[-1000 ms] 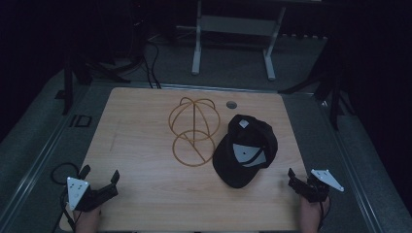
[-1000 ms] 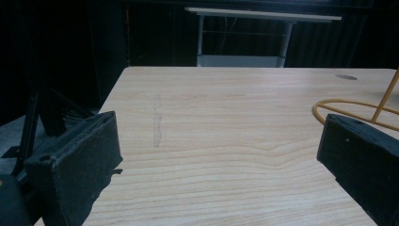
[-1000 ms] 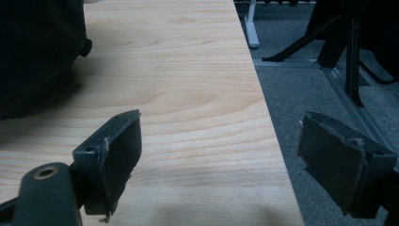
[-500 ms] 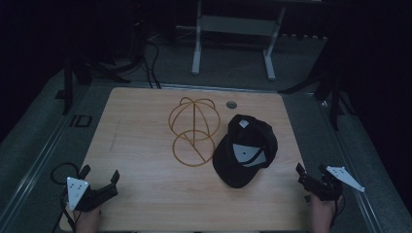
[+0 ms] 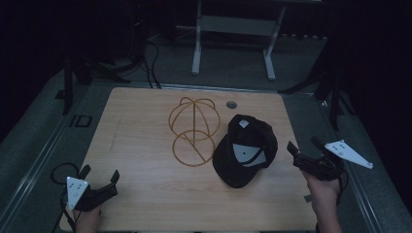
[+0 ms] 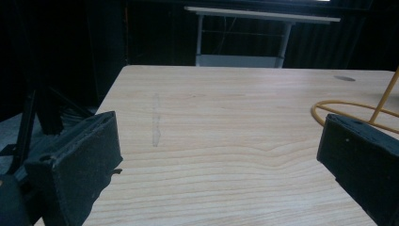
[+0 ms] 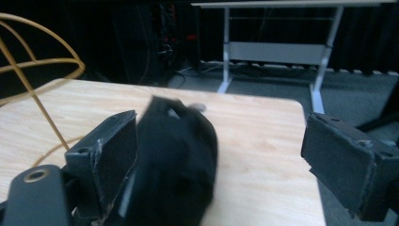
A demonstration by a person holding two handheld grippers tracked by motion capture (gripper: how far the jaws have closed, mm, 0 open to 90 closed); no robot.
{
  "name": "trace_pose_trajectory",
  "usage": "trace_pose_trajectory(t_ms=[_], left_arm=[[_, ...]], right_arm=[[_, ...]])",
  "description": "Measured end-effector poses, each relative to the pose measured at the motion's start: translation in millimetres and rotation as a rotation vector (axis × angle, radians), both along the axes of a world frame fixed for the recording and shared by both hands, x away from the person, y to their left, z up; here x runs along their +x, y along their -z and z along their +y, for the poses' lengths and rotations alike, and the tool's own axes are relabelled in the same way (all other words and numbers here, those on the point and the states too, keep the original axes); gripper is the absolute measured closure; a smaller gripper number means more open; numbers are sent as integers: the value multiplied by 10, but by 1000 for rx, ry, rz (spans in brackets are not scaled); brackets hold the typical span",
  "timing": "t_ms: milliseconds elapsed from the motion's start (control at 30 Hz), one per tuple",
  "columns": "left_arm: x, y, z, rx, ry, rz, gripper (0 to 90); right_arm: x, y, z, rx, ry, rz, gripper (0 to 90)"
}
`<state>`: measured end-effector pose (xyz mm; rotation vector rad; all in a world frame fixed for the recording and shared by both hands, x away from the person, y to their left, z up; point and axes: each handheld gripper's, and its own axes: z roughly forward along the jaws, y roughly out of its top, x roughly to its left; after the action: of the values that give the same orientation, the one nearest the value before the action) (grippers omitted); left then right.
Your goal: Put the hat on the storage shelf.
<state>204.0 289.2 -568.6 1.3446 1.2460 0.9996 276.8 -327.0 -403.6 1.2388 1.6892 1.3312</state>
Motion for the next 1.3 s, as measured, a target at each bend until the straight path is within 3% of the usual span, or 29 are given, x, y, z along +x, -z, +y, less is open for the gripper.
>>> trace_pose_trajectory(t_ms=[200, 333, 533, 733, 800, 900, 1100, 1133, 1300], left_arm=[[2, 0, -2, 0, 5, 0, 5], [-3, 2, 0, 0, 14, -5, 5], [4, 1, 4, -10, 23, -2, 6], [4, 1, 9, -15, 27, -1, 6], [5, 1, 9, -13, 29, 0, 5], [6, 1, 6, -20, 34, 1, 5], [10, 0, 2, -22, 35, 4, 5], [11, 0, 3, -22, 35, 5, 6], [15, -2, 3, -23, 22, 10, 5]], right_arm=[[273, -80, 234, -23, -67, 40, 112], [490, 2, 379, -47, -87, 107, 113], [780, 199, 543, -73, -66, 206, 130], [965, 411, 638, -117, -23, 329, 158], [981, 465, 663, -164, 6, 353, 184], [984, 533, 684, -204, 16, 378, 313], [935, 556, 690, -265, 60, 350, 841], [931, 556, 687, -275, 69, 346, 885], [922, 552, 667, -259, 84, 336, 896]])
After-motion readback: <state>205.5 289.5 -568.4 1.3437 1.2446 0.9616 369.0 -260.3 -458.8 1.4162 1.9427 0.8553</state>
